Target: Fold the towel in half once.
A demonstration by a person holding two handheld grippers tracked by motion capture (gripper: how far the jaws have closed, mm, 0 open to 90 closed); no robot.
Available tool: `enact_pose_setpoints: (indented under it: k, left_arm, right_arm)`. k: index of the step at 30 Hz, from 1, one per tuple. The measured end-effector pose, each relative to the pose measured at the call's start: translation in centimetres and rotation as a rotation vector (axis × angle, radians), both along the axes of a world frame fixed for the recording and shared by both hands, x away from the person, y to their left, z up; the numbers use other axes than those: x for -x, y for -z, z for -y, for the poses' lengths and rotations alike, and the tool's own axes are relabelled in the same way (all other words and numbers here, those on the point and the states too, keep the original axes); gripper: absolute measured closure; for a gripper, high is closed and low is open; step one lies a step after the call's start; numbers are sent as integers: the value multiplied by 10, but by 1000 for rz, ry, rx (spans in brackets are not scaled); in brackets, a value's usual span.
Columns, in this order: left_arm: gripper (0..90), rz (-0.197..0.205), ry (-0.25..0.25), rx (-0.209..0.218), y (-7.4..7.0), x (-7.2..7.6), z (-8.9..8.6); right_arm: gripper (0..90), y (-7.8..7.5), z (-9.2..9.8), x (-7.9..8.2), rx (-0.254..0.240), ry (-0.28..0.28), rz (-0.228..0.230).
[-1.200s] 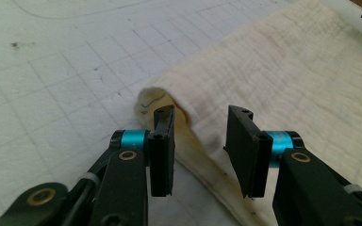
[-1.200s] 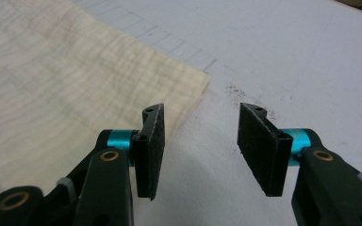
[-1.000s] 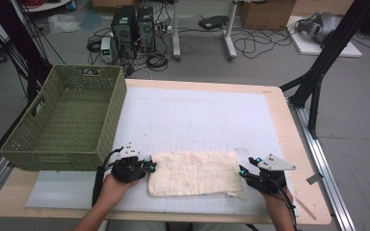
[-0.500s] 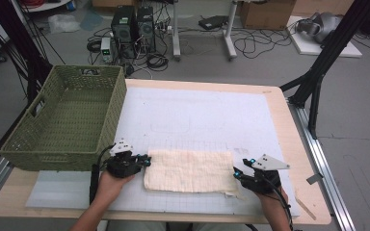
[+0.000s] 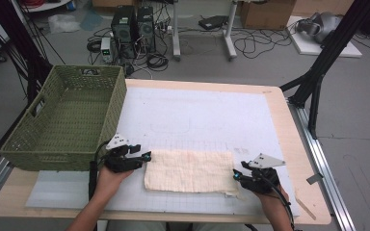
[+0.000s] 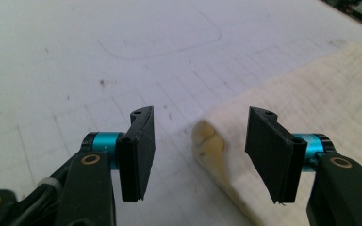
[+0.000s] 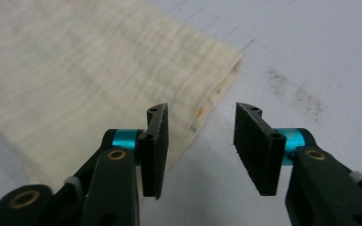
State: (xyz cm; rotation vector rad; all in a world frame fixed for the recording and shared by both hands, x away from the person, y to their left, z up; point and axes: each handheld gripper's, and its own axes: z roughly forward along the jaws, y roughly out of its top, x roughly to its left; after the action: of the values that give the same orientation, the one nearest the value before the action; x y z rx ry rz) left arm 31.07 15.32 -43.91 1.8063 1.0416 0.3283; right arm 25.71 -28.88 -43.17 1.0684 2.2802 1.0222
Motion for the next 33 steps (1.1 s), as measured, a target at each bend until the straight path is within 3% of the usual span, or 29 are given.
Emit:
enact_pose_setpoints:
  k: [2,4,9,14,17,20,22,23,26,29,33]
  left_arm:
    - [431,16,9,2,-3,-6,4]
    - [434,31,20,1,-1,-12,7]
    - [450,-18,36,-45,5,-26,15]
    - [486,-62,46,-57,12,-32,15]
    - [582,-66,81,-86,12,-31,18]
    - [706,-50,89,-150,12,-29,24]
    - [833,-62,98,-132,12,-30,22]
    - [845,-61,95,-129,12,-29,23]
    - [855,-35,72,-138,10,-29,22]
    - [856,-13,12,-81,8,-31,18]
    - [855,14,-26,-51,6,-36,16]
  right_arm:
    - [506,-5,3,-4,-46,19,24]
    - [489,-9,3,-9,-56,30,43]
    - [465,-13,-7,-38,-80,31,53]
    - [471,-1,-23,-68,-59,8,-28]
    - [540,10,-26,-74,-19,-7,-95]
    - [670,15,-21,-71,-78,-16,-103]
    - [784,16,-17,-68,-106,-35,-111]
    - [817,16,-16,-67,-112,-39,-115]
    - [829,15,-18,-64,-97,-43,-97]
    - [830,11,-21,-62,-82,-39,-36]
    - [830,6,-26,-66,-70,-10,18]
